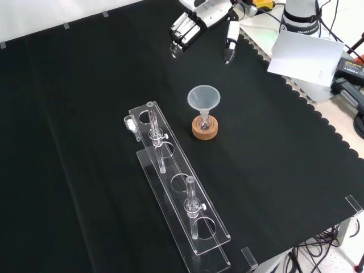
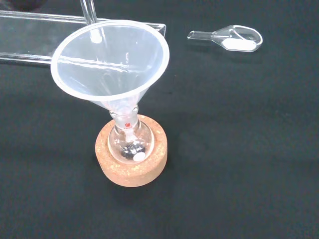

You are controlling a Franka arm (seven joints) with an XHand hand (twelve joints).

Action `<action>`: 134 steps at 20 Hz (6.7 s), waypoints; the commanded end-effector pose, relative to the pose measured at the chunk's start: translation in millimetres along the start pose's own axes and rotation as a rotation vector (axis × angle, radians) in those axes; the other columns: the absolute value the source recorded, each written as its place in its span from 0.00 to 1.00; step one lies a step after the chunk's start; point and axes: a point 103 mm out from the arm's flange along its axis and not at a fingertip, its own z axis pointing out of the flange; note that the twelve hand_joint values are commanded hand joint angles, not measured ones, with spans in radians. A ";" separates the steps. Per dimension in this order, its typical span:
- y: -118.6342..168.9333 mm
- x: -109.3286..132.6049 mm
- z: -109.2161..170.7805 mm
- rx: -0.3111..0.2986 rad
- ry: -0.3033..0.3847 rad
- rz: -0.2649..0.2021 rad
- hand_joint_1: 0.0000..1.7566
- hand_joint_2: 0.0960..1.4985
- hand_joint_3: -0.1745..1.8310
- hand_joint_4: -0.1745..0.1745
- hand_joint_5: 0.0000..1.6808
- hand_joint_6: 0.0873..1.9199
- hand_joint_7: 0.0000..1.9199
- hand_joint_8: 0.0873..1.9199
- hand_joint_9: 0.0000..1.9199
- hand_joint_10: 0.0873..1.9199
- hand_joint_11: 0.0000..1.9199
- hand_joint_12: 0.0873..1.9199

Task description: Pick up the weighing funnel.

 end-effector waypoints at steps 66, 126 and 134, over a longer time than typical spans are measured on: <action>261.3 -95.2 139.7 0.118 -0.036 -0.016 0.55 0.57 0.00 0.47 0.38 0.10 0.23 0.32 0.34 0.25 0.22 0.66; 259.6 -108.7 126.2 0.073 -0.079 0.030 0.64 0.67 0.00 1.00 0.81 0.16 0.34 0.30 0.50 0.16 0.39 0.55; 226.4 -114.7 88.2 0.053 -0.083 0.050 0.65 0.67 0.00 1.00 0.83 0.13 0.33 0.30 0.51 0.15 0.41 0.53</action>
